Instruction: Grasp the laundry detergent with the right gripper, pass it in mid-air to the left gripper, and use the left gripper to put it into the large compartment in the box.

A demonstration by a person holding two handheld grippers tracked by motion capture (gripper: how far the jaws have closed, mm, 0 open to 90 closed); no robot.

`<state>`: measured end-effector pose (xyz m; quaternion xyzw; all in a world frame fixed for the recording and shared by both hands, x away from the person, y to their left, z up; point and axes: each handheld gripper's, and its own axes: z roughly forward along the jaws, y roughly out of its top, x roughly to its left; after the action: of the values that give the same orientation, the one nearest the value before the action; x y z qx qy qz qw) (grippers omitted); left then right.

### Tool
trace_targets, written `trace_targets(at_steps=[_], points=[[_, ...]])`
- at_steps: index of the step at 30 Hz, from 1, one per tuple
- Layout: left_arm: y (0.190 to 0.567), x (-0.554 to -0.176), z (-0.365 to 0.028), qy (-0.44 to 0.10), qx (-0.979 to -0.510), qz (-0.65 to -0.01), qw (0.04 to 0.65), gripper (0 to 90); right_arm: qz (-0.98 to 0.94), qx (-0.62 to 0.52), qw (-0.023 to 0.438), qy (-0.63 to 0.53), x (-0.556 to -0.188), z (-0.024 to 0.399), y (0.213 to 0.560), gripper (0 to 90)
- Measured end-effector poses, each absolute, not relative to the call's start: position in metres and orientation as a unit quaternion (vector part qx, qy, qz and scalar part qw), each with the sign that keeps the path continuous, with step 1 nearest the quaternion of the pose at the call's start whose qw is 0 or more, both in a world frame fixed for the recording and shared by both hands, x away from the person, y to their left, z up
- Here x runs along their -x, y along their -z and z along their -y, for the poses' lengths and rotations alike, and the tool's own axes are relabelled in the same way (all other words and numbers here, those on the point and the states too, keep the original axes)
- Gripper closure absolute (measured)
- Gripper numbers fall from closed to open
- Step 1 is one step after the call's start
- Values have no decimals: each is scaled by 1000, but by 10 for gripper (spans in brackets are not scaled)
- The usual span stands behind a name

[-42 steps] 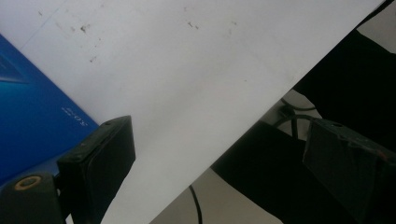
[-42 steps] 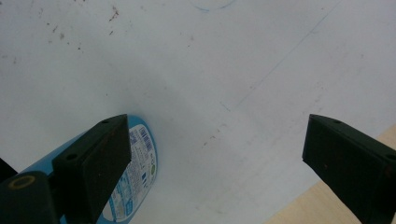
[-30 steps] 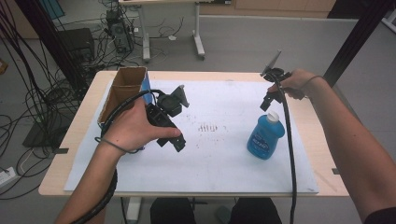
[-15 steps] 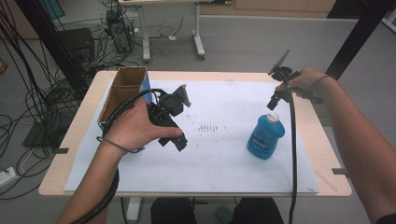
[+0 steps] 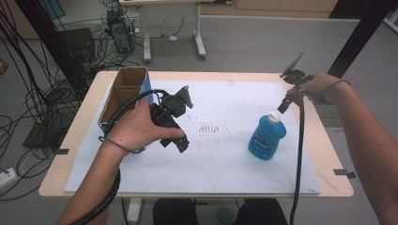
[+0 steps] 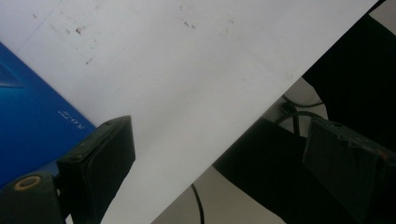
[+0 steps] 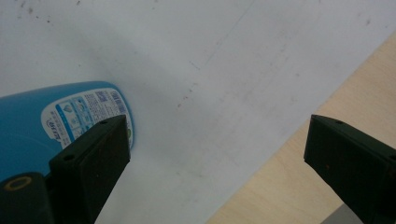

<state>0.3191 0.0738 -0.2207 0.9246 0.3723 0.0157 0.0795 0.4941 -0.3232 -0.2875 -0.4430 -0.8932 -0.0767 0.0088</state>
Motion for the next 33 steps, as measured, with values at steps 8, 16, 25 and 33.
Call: trace_targets(at_steps=[8,16,25,33], points=[[221,-318,-76,-17,-925,-373,77,94,891,449,0,75,-483,336,286,70],[221,-317,-76,-16,-925,-372,74,93,889,452,-5,72,-472,347,292,69],[221,-318,-76,-13,-926,-369,75,93,888,454,-7,76,-456,360,297,69],[221,-316,-75,-10,-927,-367,78,94,887,455,-10,80,-439,368,301,69]])
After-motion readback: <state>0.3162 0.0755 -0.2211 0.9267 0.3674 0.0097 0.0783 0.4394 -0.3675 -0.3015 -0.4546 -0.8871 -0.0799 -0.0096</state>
